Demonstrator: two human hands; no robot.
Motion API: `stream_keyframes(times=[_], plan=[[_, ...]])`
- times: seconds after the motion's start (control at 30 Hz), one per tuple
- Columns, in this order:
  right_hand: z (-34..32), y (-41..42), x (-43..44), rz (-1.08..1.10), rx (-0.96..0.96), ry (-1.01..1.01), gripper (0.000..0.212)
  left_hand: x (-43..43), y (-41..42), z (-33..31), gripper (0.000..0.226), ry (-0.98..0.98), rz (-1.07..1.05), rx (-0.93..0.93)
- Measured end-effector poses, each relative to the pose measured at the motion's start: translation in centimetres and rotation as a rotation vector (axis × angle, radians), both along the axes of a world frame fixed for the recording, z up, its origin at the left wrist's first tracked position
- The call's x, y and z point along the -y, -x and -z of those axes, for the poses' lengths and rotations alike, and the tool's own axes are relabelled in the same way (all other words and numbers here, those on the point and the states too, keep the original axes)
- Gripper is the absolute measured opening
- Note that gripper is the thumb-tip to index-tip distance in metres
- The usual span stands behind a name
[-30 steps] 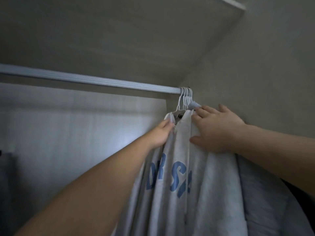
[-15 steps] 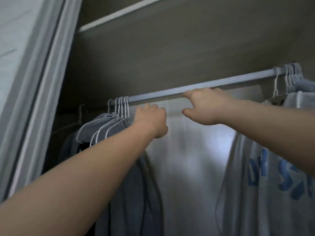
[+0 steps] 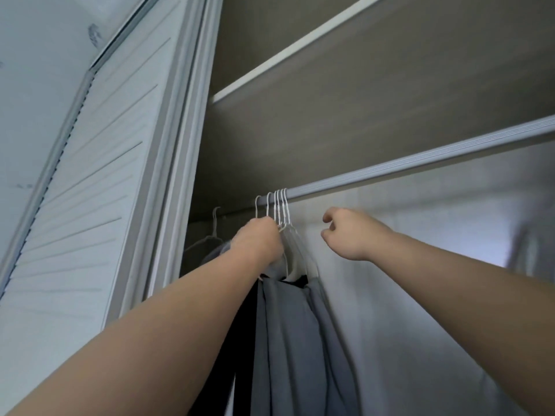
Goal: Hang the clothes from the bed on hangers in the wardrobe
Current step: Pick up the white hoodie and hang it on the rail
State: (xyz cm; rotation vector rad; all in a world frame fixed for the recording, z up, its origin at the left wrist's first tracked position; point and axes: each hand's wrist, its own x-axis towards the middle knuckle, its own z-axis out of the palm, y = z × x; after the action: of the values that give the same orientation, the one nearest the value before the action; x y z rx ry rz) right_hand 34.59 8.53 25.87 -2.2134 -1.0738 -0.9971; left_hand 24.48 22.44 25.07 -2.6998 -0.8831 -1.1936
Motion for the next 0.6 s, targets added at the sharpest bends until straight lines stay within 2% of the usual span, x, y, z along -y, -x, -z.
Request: stream_keyframes(times=[0.33, 0.5, 0.6], plan=[[-1.0, -1.5, 1.6, -0.143, -0.172, -0.199, 0.031, 4.3, -1.3, 1.1, 0.024, -0.027, 0.244, 0.16], [-1.7, -0.5, 2.2, -0.311, -0.459, -0.305, 0.036, 7.1, -2.2, 0.9, 0.018, -0.043, 0.372, 0.153], [-2.5, -0.2, 2.4, -0.3, -0.579, -0.312, 0.043, 8.3, -2.2, 0.5, 0.017, -0.065, 0.407, 0.106]])
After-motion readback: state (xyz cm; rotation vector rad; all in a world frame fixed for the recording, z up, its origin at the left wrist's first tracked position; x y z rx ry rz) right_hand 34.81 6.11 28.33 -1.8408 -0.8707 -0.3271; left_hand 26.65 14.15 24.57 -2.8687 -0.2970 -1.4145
